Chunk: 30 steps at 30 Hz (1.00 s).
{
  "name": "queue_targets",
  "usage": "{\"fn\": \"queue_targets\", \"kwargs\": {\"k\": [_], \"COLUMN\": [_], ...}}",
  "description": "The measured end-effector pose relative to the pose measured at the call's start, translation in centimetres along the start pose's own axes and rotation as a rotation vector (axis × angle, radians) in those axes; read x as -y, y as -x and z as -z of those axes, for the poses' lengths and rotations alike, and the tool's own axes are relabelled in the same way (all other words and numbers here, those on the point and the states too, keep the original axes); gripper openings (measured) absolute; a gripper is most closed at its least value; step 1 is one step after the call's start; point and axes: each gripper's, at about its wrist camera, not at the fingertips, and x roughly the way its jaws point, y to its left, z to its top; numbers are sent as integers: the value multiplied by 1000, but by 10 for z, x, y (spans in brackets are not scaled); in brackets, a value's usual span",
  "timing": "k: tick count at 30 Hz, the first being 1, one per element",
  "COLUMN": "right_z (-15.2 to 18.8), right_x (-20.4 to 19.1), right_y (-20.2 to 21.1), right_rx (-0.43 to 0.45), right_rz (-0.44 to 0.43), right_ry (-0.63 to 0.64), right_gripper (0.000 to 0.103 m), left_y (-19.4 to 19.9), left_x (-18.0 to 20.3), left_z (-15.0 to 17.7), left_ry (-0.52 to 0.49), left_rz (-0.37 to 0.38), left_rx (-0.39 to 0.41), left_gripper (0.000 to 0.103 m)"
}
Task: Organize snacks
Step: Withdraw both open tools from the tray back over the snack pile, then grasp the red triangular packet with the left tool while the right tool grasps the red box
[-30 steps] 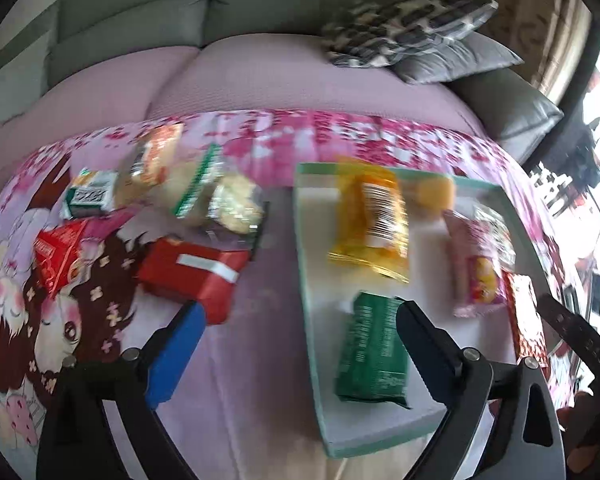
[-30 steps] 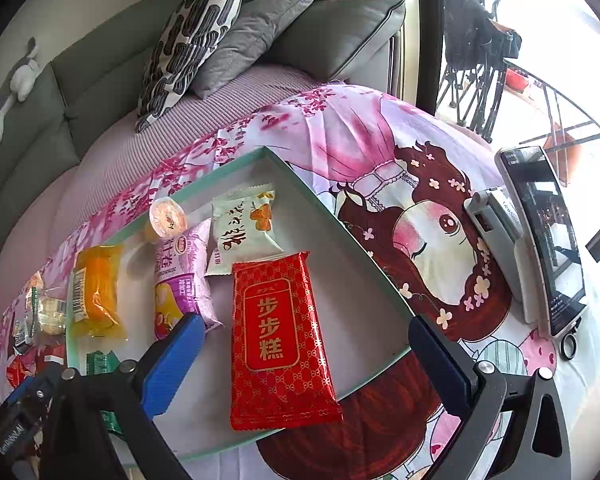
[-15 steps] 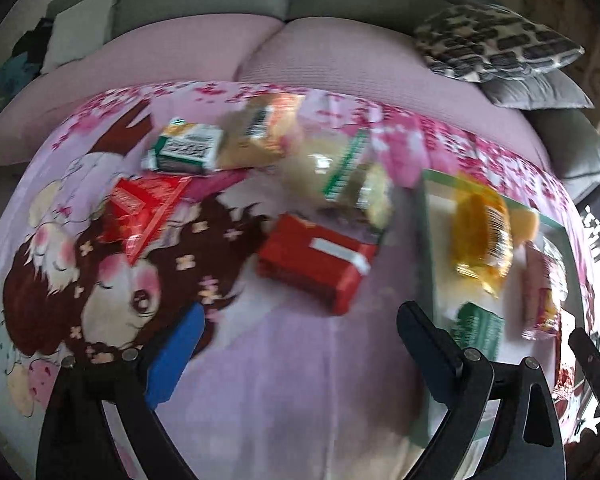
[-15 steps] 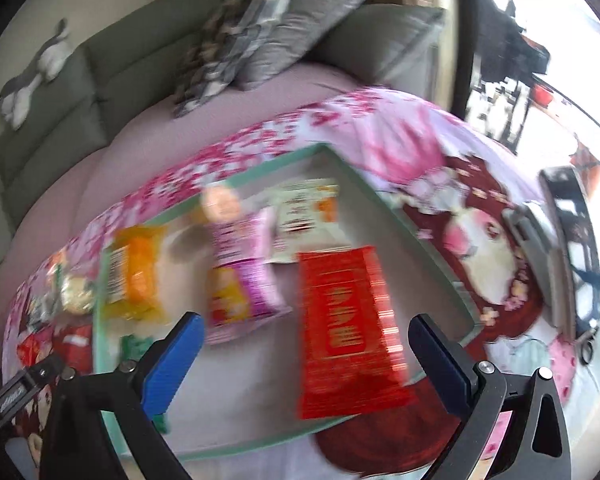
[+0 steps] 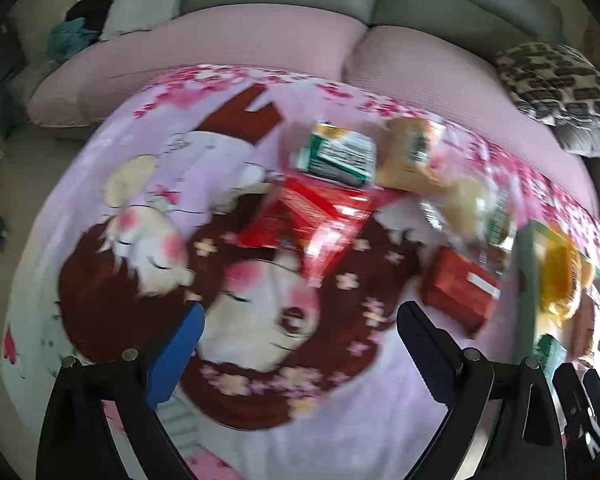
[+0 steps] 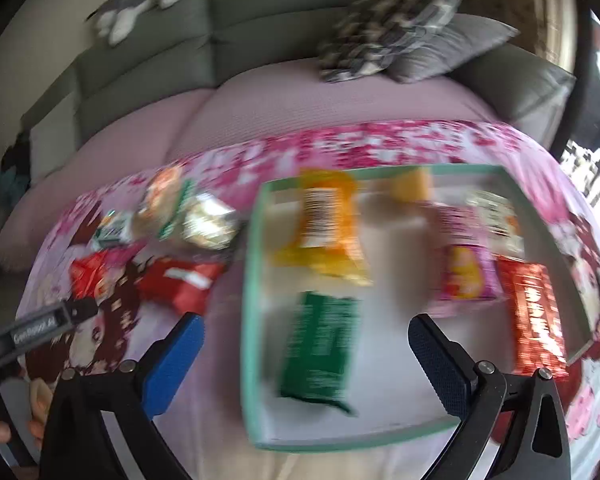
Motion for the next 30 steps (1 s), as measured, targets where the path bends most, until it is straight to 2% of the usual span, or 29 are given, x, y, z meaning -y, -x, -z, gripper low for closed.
{"fn": "queue_targets", "kwargs": {"k": [6, 14, 19, 23, 30], "right_z": [-1, -14, -25, -29, -36], "right_x": [-36, -61, -76, -90, -105], "right_y": [-12, -31, -55, -72, -86], "right_rx": [-6, -3, -50, -79, -98], "right_rz": [-30, -57, -103, -109, -132], "right_ry": [92, 167, 197, 252, 328], "right_gripper": [103, 103, 102, 100, 95], "left_y": [-8, -18, -33, -43, -57], "left_x": [-21, -12, -7, -11, -12], "left_z": [-8, -32, -45, -56, -69], "left_ry": [14, -29, -43, -37, -24], "left_rz": [-2, 33, 68, 56, 113], "left_rx": [-29, -13, -22, -25, -42], "left_gripper": [97, 97, 97, 97, 97]}}
